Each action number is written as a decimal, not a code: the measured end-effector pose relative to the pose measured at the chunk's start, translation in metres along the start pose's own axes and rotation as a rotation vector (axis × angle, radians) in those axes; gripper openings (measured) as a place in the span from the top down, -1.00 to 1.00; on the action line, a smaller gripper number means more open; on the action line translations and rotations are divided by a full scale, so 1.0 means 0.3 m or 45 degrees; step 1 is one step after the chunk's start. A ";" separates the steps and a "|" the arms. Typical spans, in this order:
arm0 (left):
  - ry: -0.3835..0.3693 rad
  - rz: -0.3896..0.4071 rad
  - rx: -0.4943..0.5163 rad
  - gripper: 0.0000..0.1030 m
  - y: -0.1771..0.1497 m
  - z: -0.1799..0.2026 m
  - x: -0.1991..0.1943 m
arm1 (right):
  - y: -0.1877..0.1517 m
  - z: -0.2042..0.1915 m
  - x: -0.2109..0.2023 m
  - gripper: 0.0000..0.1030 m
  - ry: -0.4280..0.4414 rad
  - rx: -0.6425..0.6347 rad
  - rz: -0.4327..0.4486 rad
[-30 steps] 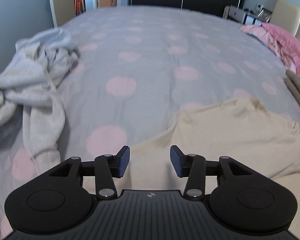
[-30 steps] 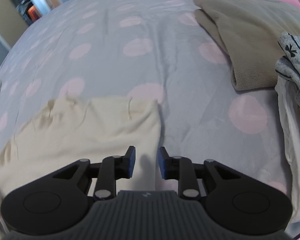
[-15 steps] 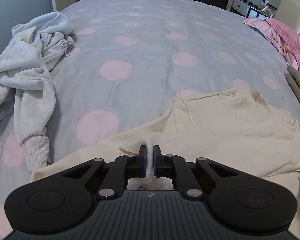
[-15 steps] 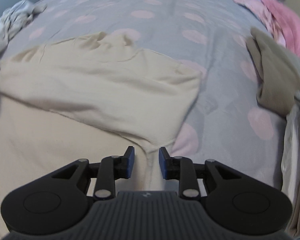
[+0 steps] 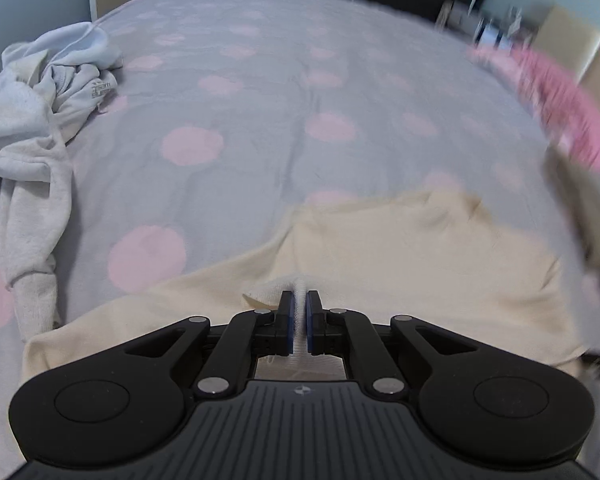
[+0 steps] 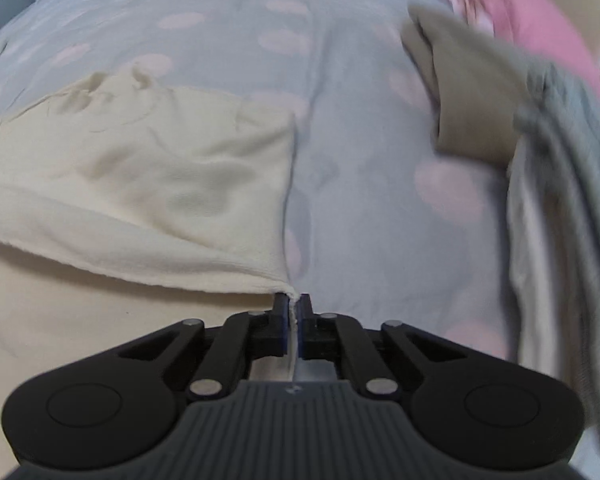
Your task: Fold clothes
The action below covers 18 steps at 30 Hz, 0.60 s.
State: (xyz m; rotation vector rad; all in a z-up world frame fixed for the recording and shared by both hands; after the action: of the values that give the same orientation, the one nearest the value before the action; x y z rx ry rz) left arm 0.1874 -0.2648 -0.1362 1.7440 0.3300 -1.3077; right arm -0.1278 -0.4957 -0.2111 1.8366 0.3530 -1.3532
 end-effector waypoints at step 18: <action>0.140 -0.082 0.163 0.68 -0.014 0.044 0.041 | 0.247 0.094 -0.100 0.49 0.103 0.248 0.056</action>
State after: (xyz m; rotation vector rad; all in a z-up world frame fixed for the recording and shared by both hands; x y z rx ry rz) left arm 0.1814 -0.2762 -0.1495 1.9314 0.3747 -1.3056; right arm -0.1110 -0.5565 -0.1545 2.0515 0.2272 -1.3246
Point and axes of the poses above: each gripper's, at about its wrist camera, not at the fingertips, and x roughly the way its jaws point, z to its right, y to its top, the point moved 7 cm from there along x, roughly the way its jaws point, and after that the axes turned 10 degrees about y, right-handed, at the moved point
